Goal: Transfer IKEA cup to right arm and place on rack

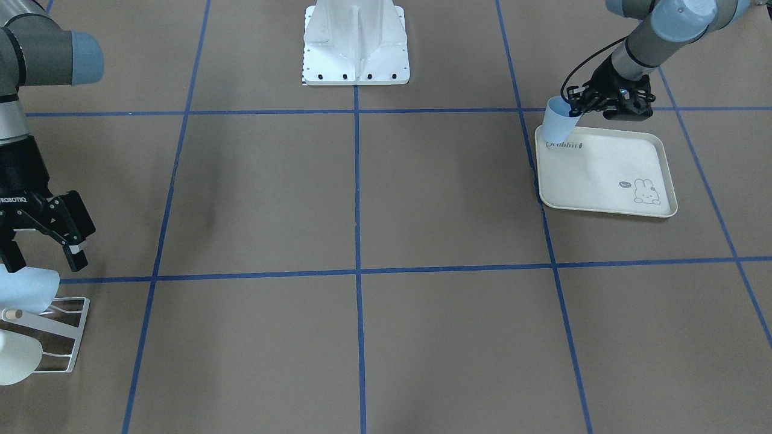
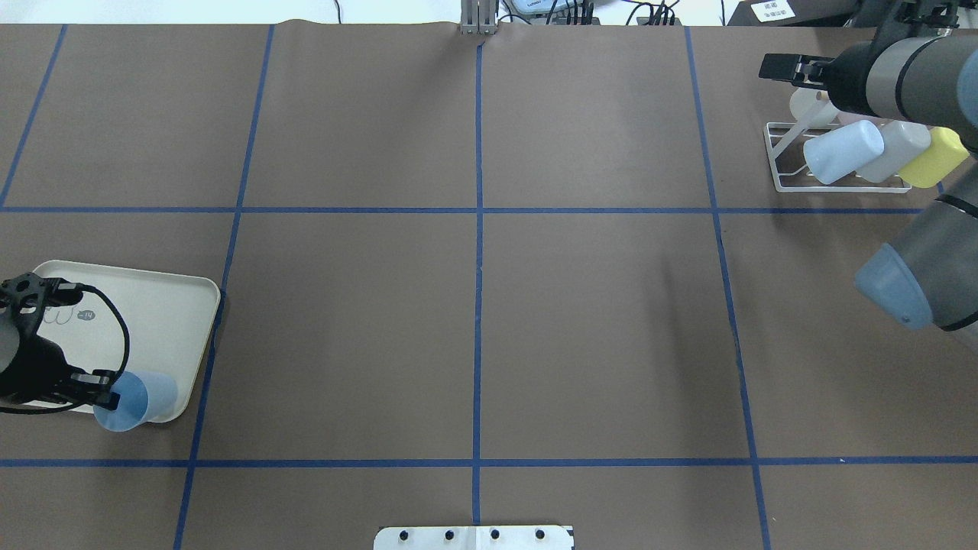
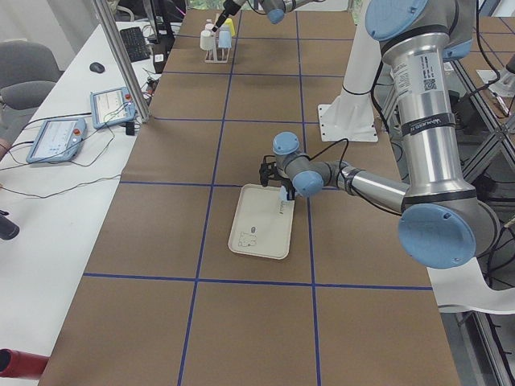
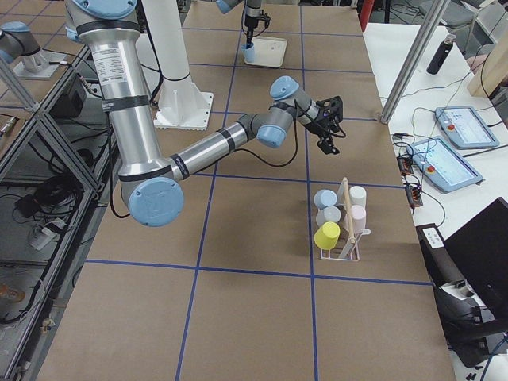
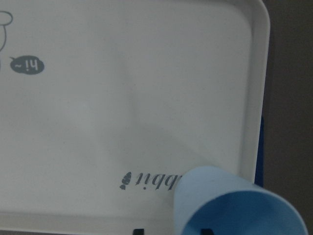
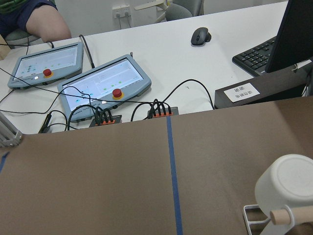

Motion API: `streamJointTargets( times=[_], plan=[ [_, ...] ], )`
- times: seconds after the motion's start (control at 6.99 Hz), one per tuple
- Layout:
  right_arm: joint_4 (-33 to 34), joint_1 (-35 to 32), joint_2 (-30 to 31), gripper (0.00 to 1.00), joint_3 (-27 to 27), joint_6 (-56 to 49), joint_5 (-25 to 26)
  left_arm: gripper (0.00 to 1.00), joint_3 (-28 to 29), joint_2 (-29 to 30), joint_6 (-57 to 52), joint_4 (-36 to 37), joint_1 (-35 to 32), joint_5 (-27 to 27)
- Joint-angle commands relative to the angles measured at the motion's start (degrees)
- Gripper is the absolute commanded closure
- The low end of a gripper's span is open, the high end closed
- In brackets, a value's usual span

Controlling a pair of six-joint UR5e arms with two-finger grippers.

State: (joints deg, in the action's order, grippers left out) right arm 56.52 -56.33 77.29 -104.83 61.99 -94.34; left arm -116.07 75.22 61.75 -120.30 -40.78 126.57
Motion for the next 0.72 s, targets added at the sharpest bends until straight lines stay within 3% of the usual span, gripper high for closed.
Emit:
streamJointTargets(
  times=[0.0,0.29,0.57],
  plan=[
    [0.0,1.4,-1.6,0.0,-0.2,0.9,-0.3,1.0,-3.4,1.1,0.3,0.1,-7.4,2.5],
    [-0.1,5.0,-3.7,0.0,-2.4,9.6,-0.6,1.0,-3.4,7.7,3.8,-0.5,-9.1,2.5],
    [-0.2,10.7,-3.8,0.01,-9.0,22.6,-0.7,1.0,0.7,24.5,29.0,-0.6,-8.8,2.7]
  ],
)
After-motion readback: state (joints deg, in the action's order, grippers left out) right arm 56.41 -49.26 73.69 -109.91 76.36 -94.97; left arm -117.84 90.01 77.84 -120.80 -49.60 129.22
